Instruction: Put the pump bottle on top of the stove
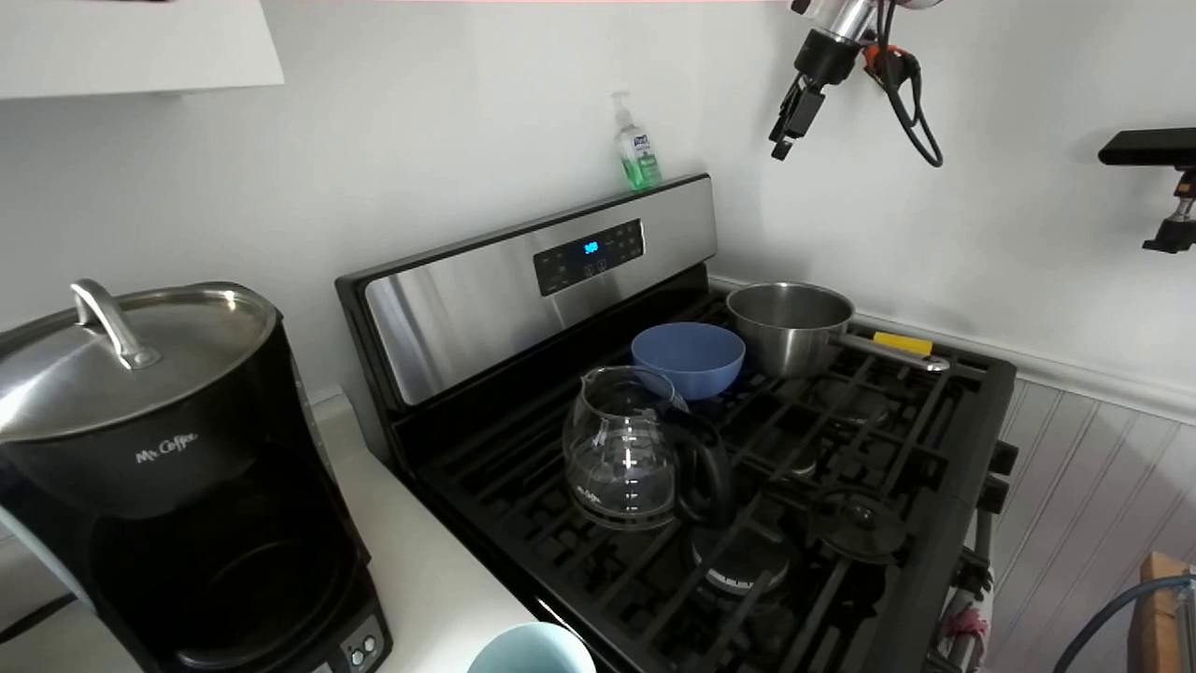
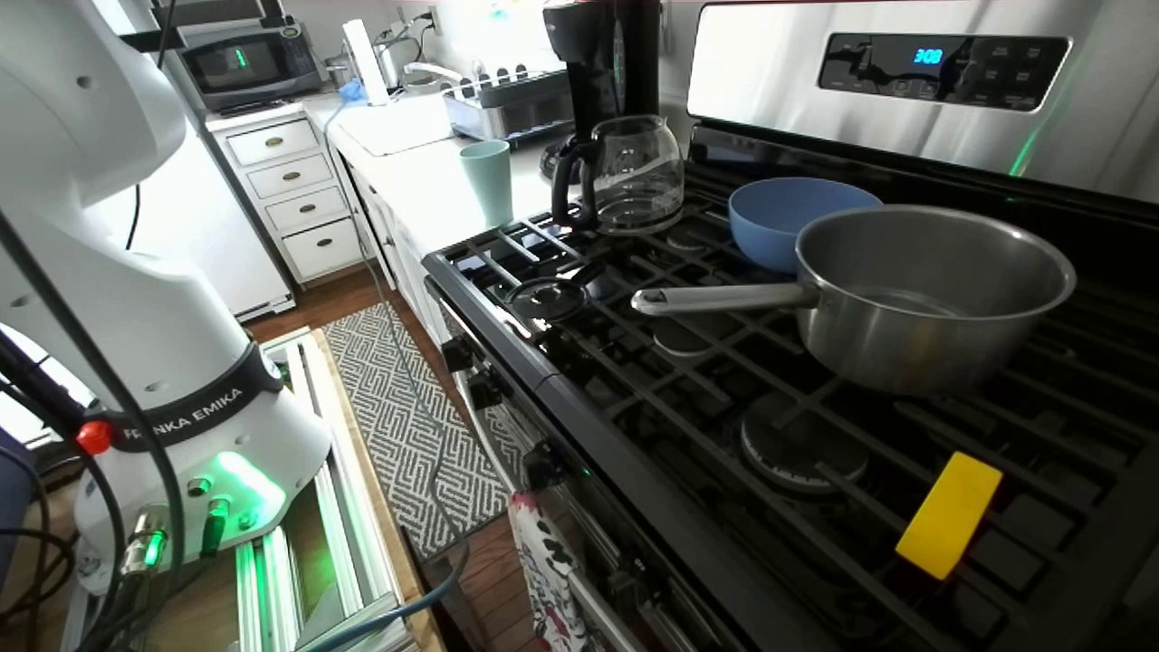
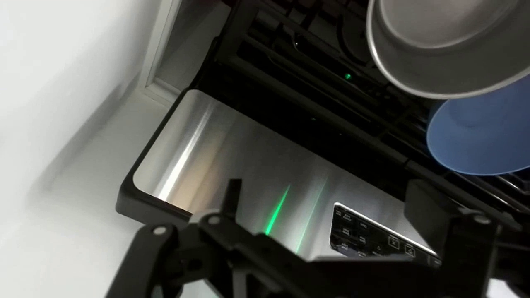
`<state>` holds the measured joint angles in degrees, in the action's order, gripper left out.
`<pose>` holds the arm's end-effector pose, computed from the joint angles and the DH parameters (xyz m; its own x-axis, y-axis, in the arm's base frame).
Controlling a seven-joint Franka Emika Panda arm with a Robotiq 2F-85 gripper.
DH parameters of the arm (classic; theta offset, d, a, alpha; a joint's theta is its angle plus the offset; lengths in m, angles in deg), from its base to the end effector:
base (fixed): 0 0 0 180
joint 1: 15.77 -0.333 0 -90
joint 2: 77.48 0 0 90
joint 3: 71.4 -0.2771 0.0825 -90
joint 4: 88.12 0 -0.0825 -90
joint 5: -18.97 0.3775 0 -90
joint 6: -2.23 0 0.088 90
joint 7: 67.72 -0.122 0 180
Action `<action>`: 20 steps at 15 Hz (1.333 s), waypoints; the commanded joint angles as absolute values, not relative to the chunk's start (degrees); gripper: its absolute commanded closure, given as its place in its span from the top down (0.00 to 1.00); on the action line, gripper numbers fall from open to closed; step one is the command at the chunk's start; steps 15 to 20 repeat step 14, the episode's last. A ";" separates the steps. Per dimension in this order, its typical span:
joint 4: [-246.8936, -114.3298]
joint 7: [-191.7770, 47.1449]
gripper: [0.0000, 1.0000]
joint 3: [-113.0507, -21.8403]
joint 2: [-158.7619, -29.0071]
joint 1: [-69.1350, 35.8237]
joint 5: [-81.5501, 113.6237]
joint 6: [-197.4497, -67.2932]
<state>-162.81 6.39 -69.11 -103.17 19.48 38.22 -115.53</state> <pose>0.5730 -0.4059 0.4734 0.7811 0.5018 0.3717 0.4691 -0.8644 0.1812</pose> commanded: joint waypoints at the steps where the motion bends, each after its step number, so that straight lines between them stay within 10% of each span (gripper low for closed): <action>1: -176.95 12.70 1.00 -70.61 -95.89 20.57 46.08 -126.37; 12: -208.13 16.65 1.00 -68.13 -79.59 9.68 58.65 -151.82; 20: -202.46 14.44 1.00 -65.87 -83.97 8.07 56.15 -148.78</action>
